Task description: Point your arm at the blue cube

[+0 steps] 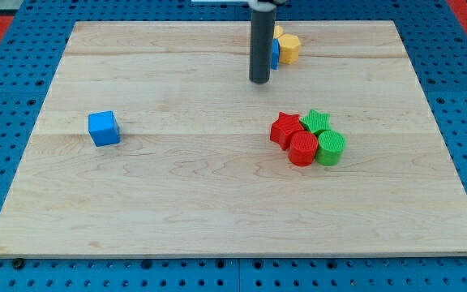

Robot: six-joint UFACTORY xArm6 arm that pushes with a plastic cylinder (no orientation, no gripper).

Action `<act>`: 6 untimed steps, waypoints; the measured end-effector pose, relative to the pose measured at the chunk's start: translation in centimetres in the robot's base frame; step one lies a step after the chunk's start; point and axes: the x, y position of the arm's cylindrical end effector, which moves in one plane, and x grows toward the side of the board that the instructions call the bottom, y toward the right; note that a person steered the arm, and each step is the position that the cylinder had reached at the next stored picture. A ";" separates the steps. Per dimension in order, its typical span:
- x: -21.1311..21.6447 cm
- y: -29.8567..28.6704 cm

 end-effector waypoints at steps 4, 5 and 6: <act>15.4 -21.6; 13.3 -24.7; 10.4 -25.0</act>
